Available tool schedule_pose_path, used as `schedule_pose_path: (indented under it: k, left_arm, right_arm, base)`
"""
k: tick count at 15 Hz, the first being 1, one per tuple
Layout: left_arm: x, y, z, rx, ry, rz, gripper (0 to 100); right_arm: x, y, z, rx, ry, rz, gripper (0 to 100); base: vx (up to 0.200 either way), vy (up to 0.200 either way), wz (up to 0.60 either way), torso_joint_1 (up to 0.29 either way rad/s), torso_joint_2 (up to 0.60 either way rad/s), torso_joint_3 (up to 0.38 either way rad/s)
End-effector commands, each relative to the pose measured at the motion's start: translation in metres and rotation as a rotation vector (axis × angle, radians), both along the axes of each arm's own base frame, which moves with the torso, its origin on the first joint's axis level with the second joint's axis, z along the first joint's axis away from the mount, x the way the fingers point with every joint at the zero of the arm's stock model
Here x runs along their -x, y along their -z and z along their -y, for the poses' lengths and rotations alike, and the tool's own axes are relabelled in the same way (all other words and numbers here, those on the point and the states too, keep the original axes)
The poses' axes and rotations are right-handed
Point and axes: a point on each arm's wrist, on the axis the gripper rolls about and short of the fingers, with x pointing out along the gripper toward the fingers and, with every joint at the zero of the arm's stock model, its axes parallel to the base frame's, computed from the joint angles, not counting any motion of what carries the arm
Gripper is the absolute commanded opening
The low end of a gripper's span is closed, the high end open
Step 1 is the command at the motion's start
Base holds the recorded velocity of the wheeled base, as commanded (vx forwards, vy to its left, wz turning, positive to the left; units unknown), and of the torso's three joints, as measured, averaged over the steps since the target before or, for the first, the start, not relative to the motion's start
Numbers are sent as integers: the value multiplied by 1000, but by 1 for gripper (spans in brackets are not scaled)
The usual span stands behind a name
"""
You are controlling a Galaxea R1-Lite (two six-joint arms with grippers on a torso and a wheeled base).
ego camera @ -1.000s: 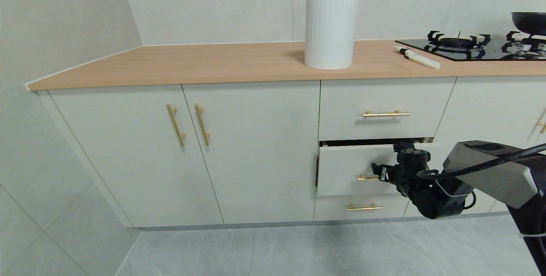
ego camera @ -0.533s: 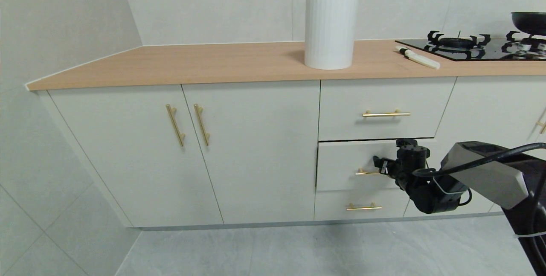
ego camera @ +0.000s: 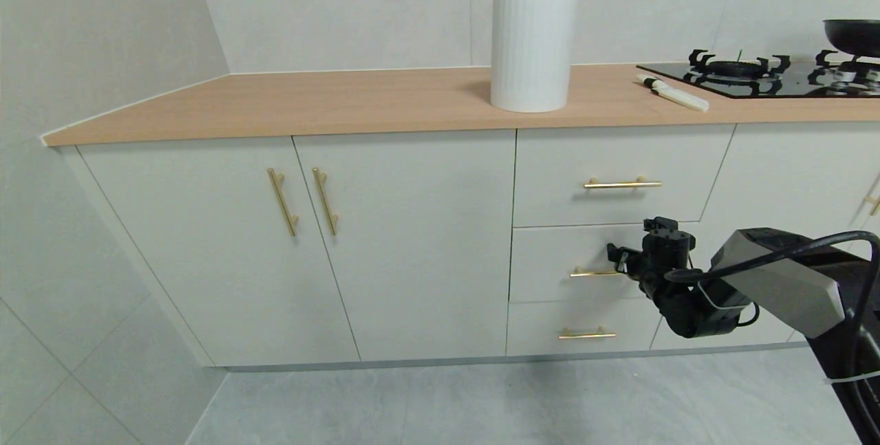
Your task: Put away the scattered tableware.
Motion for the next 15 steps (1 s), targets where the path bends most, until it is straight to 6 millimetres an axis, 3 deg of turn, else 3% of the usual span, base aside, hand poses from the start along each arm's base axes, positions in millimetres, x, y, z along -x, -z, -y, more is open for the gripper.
schedule_pose_path:
  k: [1,8,10,13,15]
  left_arm:
    - [0,0,0,0,-1,0,100]
    - [0,0,0,0,-1,-1,100]
    - [0,0,0,0,-1,0,100]
    - [0,0,0,0,-1,-1,100]
    - [0,0,0,0,-1,-1,100]
  right_arm:
    - [-3,2,1,2,7,4,100]
    - [-3,-2,3,1,13,15,100]
    - [2,-13,4,5,25,15,100]
    - [82,-84,8,-2,-33,-37,100]
    - [140,-120,5,-9,-91,-37,100]
  base:
    - [0,0,0,0,0,0]
    - [0,0,0,0,0,0]
    - [0,0,0,0,0,0]
    - [0,0,0,0,0,0]
    - [0,0,0,0,0,0]
